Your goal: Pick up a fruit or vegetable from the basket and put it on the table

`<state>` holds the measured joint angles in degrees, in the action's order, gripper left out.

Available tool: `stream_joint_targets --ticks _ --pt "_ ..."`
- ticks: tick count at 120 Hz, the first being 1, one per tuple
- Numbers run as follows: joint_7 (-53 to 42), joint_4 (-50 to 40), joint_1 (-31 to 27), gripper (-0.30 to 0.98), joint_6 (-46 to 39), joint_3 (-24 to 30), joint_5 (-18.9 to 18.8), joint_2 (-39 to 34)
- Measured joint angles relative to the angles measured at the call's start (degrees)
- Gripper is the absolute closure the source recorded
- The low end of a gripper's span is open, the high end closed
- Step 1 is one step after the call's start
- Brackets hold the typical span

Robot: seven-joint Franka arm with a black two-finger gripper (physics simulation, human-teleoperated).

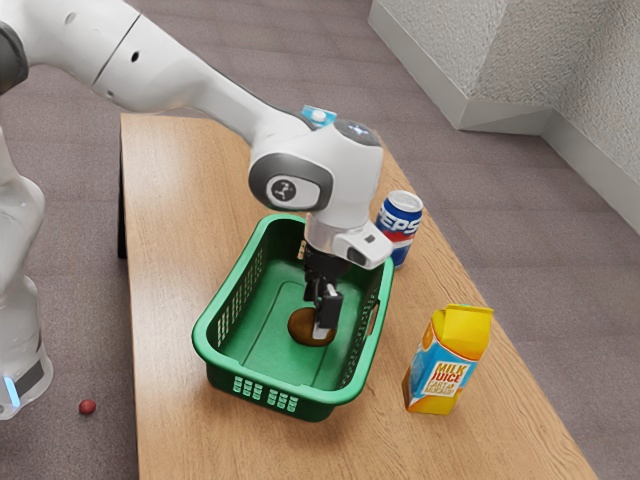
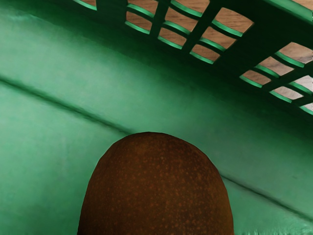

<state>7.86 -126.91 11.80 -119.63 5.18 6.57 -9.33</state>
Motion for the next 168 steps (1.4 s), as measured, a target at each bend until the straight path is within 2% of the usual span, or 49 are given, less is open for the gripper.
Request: stream_joint_targets --ticks 74,116,122,141,158,168 --pt "-3.17 -0.82 -0.52 0.01 -3.15 0.01 0.77 2.94" --pt "-3.93 -1.4 -0.63 0.07 -4.08 -0.02 1.64 4.11" --pt "-3.98 -1.43 -0.62 0.12 -4.18 -0.03 1.76 4.13" --pt "-3.53 -1.42 -1.14 0.39 -4.75 -0.08 1.82 3.7" --pt "-2.41 -1.34 -1.37 0.4 -5.43 -0.1 1.58 3.51" --pt "-1.27 -1.41 -1.28 0.42 -5.55 -0.17 1.16 -0.18"
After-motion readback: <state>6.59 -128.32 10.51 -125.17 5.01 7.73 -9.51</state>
